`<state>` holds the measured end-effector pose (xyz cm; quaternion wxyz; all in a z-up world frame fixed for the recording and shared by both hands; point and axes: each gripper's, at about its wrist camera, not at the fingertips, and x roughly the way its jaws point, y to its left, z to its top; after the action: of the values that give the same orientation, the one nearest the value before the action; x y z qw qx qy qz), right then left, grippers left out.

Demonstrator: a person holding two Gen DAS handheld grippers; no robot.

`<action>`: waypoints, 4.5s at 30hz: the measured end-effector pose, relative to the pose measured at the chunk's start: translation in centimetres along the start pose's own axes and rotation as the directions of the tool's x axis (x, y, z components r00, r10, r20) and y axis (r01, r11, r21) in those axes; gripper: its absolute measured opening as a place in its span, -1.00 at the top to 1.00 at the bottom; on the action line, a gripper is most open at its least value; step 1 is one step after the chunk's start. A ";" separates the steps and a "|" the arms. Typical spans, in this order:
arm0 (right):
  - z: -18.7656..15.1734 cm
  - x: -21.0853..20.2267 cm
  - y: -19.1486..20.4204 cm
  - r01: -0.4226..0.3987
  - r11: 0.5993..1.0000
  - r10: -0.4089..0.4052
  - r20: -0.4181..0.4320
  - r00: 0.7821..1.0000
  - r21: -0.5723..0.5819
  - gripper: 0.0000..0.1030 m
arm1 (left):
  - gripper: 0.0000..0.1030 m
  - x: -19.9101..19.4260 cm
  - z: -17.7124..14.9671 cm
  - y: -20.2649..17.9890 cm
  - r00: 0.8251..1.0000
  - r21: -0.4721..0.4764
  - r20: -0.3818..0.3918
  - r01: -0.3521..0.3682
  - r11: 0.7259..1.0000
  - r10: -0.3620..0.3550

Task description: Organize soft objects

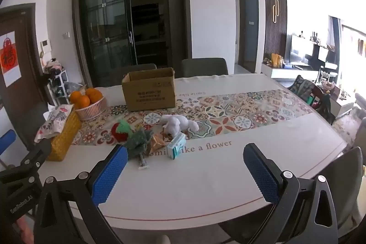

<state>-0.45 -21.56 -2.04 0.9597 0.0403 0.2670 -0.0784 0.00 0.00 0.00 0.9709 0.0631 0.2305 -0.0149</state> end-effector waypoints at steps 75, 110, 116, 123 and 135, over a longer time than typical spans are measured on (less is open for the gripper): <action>0.5 -0.7 0.7 -0.014 1.000 0.015 0.028 0.999 -0.004 -0.99 | -1.00 -1.2 1.5 0.3 0.999 -0.006 0.049 0.004 1.000 -0.003; -0.3 3.6 0.3 -0.036 0.998 0.040 -0.081 0.996 0.051 -0.99 | -1.00 3.9 0.2 -0.7 0.992 0.027 -0.059 0.111 0.993 -0.110; -0.3 6.3 0.9 -0.034 0.999 0.039 -0.124 0.992 0.041 -0.99 | -1.00 7.5 -0.2 -1.1 0.980 0.043 -0.125 0.162 0.986 -0.156; 0.3 10.6 1.5 -0.008 0.999 0.016 -0.191 0.981 0.040 -0.98 | -1.00 12.9 -0.5 -1.7 0.953 0.047 -0.221 0.222 0.974 -0.207; 1.3 19.9 2.0 0.033 0.995 0.001 -0.334 0.943 0.096 -0.97 | -0.92 22.8 -0.1 -2.8 0.879 0.063 -0.367 0.351 0.934 -0.305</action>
<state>17.35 -22.34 -11.17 0.8968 0.0988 0.4215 -0.0915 20.10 -2.80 -10.69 0.8912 0.0865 0.4061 -0.1824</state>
